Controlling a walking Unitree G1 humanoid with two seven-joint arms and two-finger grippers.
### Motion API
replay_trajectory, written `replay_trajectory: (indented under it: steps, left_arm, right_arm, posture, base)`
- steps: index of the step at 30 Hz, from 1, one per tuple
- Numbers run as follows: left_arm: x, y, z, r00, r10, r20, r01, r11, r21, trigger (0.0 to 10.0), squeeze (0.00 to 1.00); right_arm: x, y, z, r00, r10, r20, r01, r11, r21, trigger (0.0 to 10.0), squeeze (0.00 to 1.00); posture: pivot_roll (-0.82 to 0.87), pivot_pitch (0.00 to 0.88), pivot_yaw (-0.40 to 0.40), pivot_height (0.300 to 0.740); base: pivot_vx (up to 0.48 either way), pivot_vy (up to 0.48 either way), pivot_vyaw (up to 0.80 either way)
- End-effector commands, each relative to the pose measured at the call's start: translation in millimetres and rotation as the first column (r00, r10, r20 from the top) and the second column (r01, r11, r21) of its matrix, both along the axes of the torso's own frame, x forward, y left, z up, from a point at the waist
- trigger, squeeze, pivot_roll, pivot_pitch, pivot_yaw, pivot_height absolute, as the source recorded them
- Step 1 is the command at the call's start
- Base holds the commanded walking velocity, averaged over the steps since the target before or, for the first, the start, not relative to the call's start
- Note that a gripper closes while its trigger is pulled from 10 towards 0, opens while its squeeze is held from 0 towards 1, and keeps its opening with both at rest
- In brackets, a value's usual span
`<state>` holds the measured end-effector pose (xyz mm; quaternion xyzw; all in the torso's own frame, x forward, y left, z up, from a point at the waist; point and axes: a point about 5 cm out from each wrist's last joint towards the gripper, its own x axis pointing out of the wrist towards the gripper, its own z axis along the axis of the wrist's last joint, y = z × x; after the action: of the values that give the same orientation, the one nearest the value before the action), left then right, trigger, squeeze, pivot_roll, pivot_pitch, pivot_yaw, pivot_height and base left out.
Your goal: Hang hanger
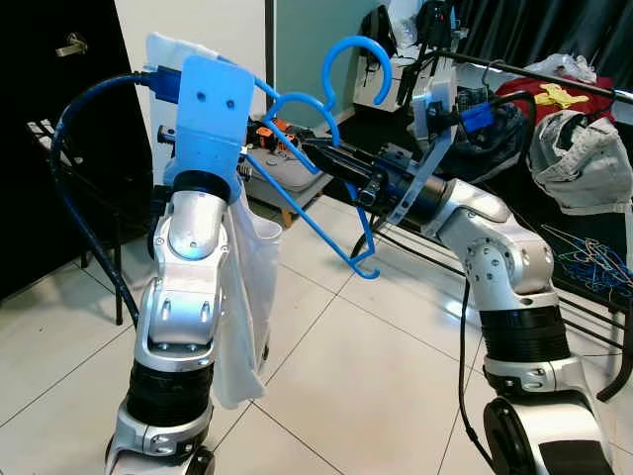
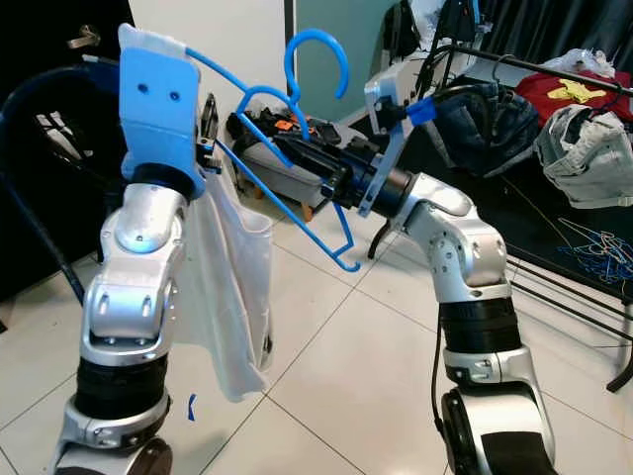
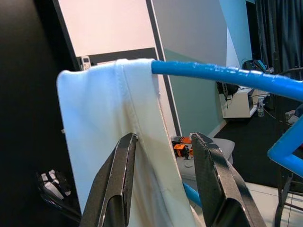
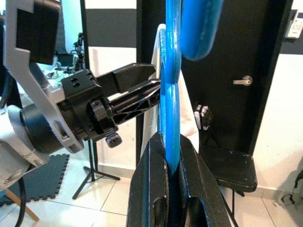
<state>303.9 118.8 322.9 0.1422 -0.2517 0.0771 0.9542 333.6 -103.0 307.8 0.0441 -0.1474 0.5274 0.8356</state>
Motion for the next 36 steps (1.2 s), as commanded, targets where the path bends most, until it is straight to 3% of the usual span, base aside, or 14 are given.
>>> replay_trajectory:
  steps: [1,12,13,15,16,17,18,19,36]
  left_arm:
    - [2.0,-0.8,-1.6,1.000,0.000,-0.019,0.000,1.000,0.004,10.0,0.00]
    - [0.7,10.2,-0.3,0.999,0.052,-0.010,-0.052,0.998,0.024,10.0,0.00]
    - [0.7,11.6,0.3,0.998,0.058,-0.008,-0.058,0.998,0.027,7.5,0.00]
    - [0.7,11.6,0.3,0.998,0.058,-0.008,-0.058,0.998,0.027,7.5,0.00]
    - [0.8,13.5,0.8,0.998,0.064,-0.007,-0.064,0.997,0.030,3.6,0.00]
    - [1.0,15.3,0.8,0.998,0.070,-0.007,-0.070,0.997,0.033,1.3,0.00]
    - [1.0,15.3,0.8,0.998,0.070,-0.007,-0.070,0.997,0.033,1.3,0.00]
    - [1.3,16.6,0.5,0.997,0.074,-0.007,-0.073,0.997,0.036,0.0,0.00]
    - [0.4,17.8,3.1,0.997,0.071,0.001,-0.071,0.996,0.050,0.0,0.00]
  right_arm:
    - [-4.3,1.0,4.7,1.000,0.017,0.023,-0.018,1.000,0.021,10.0,0.00]
    - [-5.2,-0.6,5.1,0.999,0.019,0.026,-0.019,1.000,0.024,10.0,0.00]
    - [-5.2,-0.8,5.2,0.999,0.018,0.027,-0.018,1.000,0.024,10.0,0.00]
    - [-5.2,-0.8,5.2,0.999,0.018,0.027,-0.018,1.000,0.024,10.0,0.00]
    - [-5.1,-1.1,5.5,0.999,0.017,0.028,-0.018,1.000,0.024,10.0,0.00]
    - [-5.2,-1.5,5.6,0.999,0.015,0.028,-0.016,1.000,0.024,10.0,0.00]
    - [-5.2,-1.5,5.6,0.999,0.015,0.028,-0.016,1.000,0.024,10.0,0.00]
    - [-5.3,-2.0,5.6,0.999,0.014,0.029,-0.014,1.000,0.024,10.0,0.00]
    - [-2.7,-1.3,1.5,1.000,-0.017,0.019,0.017,1.000,0.000,10.0,0.00]
  posture:
    - [-0.03,0.000,-0.034,0.740]
    - [-0.03,0.000,-0.029,0.740]
    - [-0.03,0.000,-0.030,0.740]
    - [-0.03,0.000,-0.030,0.740]
    - [-0.03,0.000,-0.028,0.740]
    - [-0.04,0.000,-0.026,0.740]
    - [-0.04,0.000,-0.026,0.740]
    - [-0.04,0.000,-0.025,0.740]
    - [-0.03,0.000,-0.028,0.740]
  base:
    - [0.000,0.000,0.00]
    - [0.000,0.000,0.00]
    - [0.000,0.000,0.00]
    - [0.000,0.000,0.00]
    - [0.000,0.000,0.00]
    - [0.000,0.000,0.00]
    - [0.000,0.000,0.00]
    - [0.000,0.000,0.00]
    - [0.000,0.000,0.00]
